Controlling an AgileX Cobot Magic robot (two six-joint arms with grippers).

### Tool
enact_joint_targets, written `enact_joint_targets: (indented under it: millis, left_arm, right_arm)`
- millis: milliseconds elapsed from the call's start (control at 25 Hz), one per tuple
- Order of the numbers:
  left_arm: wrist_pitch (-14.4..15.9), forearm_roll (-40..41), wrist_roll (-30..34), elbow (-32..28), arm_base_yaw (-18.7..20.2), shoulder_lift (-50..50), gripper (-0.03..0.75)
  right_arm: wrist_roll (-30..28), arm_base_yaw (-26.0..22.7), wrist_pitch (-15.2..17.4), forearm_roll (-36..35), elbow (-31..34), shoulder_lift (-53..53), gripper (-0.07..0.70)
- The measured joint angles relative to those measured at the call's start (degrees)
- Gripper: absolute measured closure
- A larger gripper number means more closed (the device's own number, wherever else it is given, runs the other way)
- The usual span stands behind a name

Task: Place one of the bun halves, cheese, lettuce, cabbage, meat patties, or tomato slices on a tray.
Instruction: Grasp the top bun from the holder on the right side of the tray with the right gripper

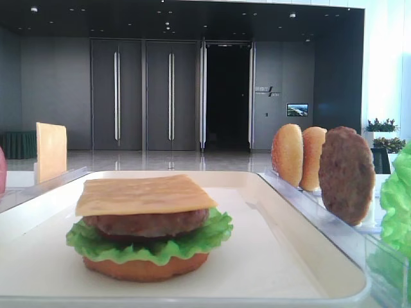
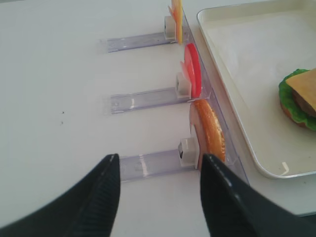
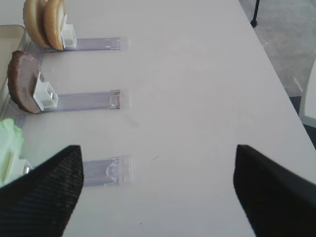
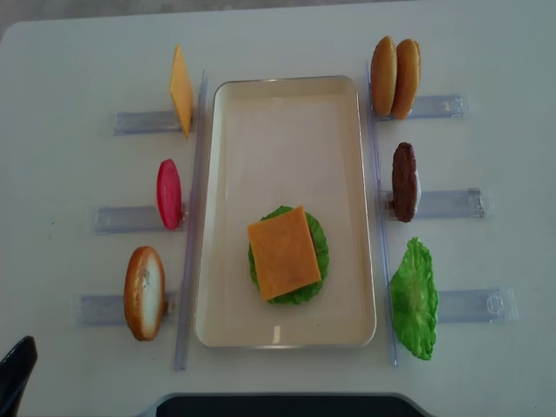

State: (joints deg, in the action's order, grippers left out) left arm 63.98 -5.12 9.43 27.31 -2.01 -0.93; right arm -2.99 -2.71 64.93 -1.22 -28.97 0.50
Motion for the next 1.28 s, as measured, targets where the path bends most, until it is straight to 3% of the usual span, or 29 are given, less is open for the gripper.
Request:
enact_joint_targets:
  millis: [840,1000,1280]
  left_arm:
    - [0.0,0.0,0.0,0.0,0.0,0.0,0.316]
    - [0.0,0.0,0.0,0.0,0.0,0.0,0.316]
    - [0.0,0.0,0.0,0.0,0.0,0.0,0.316]
  right_arm:
    - [0.6,0.0,0.2,-0.3,-0.7,-0.4,0.045]
    - [0.9,0.0,0.4,-2.5,-6.0,-9.7,0.045]
    - [2.3,0.0,-0.6,-3.1,-22.6,-34.3,0.045]
